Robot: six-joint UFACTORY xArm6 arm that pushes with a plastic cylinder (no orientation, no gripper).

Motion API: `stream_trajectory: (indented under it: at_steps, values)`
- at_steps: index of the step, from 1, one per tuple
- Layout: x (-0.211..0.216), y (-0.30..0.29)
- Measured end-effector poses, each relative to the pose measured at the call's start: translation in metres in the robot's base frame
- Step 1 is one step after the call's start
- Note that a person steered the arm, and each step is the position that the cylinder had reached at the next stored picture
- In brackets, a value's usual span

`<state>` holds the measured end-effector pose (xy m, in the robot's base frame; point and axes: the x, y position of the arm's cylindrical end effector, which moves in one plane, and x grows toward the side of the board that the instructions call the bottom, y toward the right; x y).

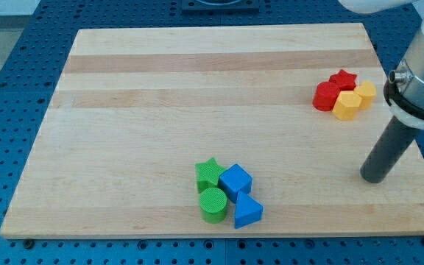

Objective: Move green circle vertically above green star

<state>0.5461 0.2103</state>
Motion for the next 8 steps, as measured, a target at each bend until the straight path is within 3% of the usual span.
stream_trajectory:
  at_steps: [3,4,5,6,8]
  values:
    - [0.016,-0.029]
    - [-0.002,-0.031]
    - [0.050,-0.041]
    - [0.073,-0.056]
    - [0.073,-0.098]
